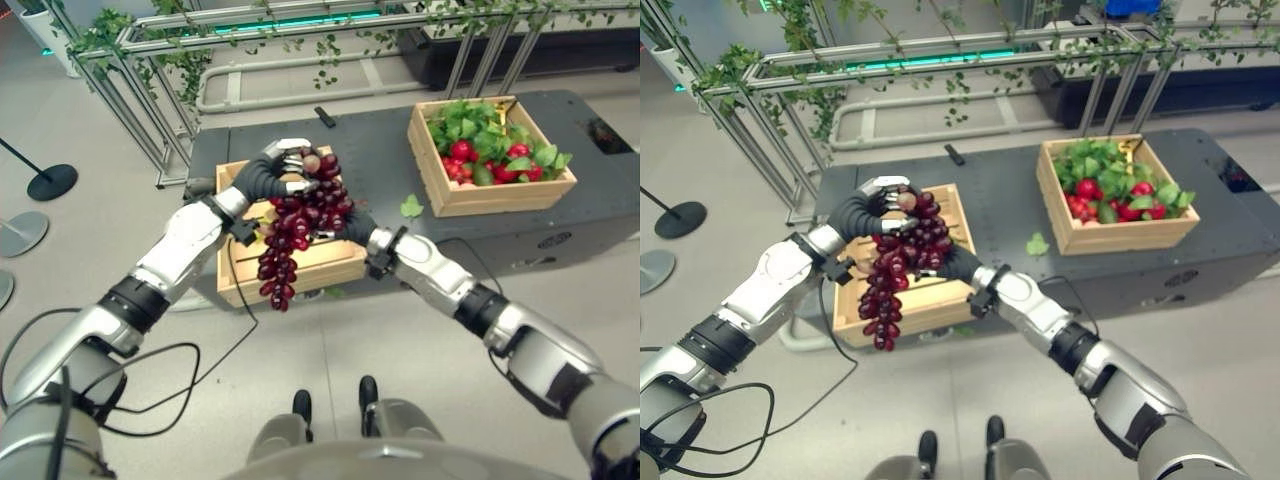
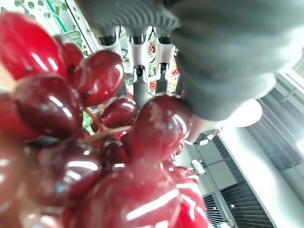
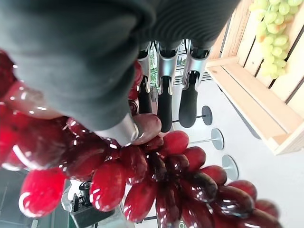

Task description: Pick up the fruits from the basket on one side to the basket on the other side

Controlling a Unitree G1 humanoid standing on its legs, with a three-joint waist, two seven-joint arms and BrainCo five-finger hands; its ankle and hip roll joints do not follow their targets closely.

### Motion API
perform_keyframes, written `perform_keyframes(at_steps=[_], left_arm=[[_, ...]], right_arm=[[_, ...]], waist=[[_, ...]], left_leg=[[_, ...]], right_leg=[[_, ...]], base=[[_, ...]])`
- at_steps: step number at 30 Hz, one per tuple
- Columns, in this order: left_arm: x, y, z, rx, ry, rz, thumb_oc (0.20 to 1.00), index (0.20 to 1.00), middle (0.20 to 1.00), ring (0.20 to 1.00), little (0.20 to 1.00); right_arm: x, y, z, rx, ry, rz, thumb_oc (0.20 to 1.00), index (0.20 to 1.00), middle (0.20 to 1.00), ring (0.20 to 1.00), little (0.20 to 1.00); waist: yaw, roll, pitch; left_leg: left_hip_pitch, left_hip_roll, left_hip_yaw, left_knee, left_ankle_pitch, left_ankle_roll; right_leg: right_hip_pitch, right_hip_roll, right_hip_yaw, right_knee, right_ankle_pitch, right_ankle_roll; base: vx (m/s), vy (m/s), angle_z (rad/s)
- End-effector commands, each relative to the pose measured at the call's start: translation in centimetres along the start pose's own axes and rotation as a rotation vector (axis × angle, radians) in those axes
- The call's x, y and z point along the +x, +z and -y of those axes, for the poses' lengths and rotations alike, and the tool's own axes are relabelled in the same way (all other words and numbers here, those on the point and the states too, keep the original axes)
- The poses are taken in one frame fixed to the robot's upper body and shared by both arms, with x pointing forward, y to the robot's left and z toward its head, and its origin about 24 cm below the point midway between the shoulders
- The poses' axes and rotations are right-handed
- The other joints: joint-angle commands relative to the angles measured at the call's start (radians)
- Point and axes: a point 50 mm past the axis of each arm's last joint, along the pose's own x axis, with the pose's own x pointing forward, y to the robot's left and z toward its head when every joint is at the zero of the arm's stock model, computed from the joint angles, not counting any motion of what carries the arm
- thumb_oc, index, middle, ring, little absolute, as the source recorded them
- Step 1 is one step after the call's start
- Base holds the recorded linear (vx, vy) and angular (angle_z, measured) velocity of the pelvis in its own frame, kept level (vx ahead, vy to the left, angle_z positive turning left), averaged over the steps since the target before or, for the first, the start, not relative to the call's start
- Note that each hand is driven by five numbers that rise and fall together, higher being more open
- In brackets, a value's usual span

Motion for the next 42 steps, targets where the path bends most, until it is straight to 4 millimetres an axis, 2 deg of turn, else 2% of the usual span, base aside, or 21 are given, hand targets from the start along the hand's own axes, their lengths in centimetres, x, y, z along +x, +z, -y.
perform_keyframes(at_steps=[1,11,13,23,24,25,26,42], left_arm=[[2.7,3.5,-0.3,0.008,0.006,0.182,0.200,0.200,0.200,0.200,0.200],[3.0,3.2,-0.1,0.001,0.013,0.177,0.200,0.200,0.200,0.200,0.200],[3.0,3.2,-0.1,0.005,0.011,0.177,0.200,0.200,0.200,0.200,0.200],[2.6,2.8,-0.6,0.016,0.035,0.156,0.200,0.200,0.200,0.200,0.200],[2.5,2.7,-0.7,0.018,0.037,0.150,0.435,0.435,0.435,0.435,0.435],[2.3,2.9,-0.9,0.030,0.031,0.147,0.849,0.849,0.849,0.849,0.849],[2.2,2.9,-1.1,0.033,0.027,0.142,1.000,1.000,1.000,1.000,1.000],[1.7,3.1,-1.6,0.093,-0.009,0.112,1.000,1.000,1.000,1.000,1.000]], right_arm=[[2.2,1.6,-2.1,0.085,0.075,0.125,0.200,0.200,0.200,0.200,0.200],[2.5,0.3,-3.5,0.232,0.101,0.126,0.250,0.250,0.250,0.250,0.250],[2.5,0.2,-3.6,0.247,0.102,0.127,0.225,0.225,0.225,0.225,0.225],[2.4,0.3,-5.3,0.373,0.168,0.182,0.206,0.206,0.206,0.206,0.206],[2.5,0.4,-5.3,0.385,0.167,0.192,0.200,0.200,0.200,0.200,0.200],[2.5,0.7,-5.3,0.394,0.169,0.213,0.200,0.200,0.200,0.200,0.200],[2.5,1.0,-5.4,0.391,0.176,0.224,0.200,0.200,0.200,0.200,0.200],[2.7,2.1,-6.3,0.368,0.251,0.248,0.200,0.200,0.200,0.200,0.200]], waist=[[0.004,-0.032,-0.004],[0.006,-0.025,-0.012],[0.006,-0.024,-0.013],[0.000,-0.017,-0.019],[0.000,-0.017,-0.020],[-0.001,-0.017,-0.022],[-0.001,-0.017,-0.023],[-0.002,-0.017,-0.035]], left_leg=[[0.016,-0.022,-0.017,0.020,-0.080,0.002],[0.025,-0.025,-0.017,0.012,-0.080,0.004],[0.025,-0.025,-0.017,0.012,-0.080,0.004],[0.027,-0.025,-0.017,0.009,-0.080,0.005],[0.028,-0.025,-0.016,0.009,-0.080,0.005],[0.029,-0.025,-0.016,0.007,-0.080,0.005],[0.030,-0.025,-0.015,0.007,-0.081,0.005],[0.036,-0.021,-0.016,0.005,-0.083,0.006]], right_leg=[[0.061,-0.022,0.049,-0.019,-0.049,0.118],[0.069,-0.021,0.053,-0.027,-0.049,0.117],[0.070,-0.021,0.052,-0.027,-0.049,0.117],[0.073,-0.021,0.057,-0.031,-0.047,0.116],[0.073,-0.021,0.058,-0.031,-0.047,0.116],[0.074,-0.020,0.058,-0.033,-0.047,0.115],[0.075,-0.020,0.059,-0.034,-0.046,0.115],[0.081,-0.018,0.061,-0.034,-0.048,0.116]], base=[[0.00,0.000,0.00],[0.00,0.000,0.00],[0.00,0.000,0.00],[0.00,0.000,0.00],[0.00,0.000,0.00],[0.00,0.000,0.00],[0.00,0.000,0.00],[0.00,0.000,0.00]])
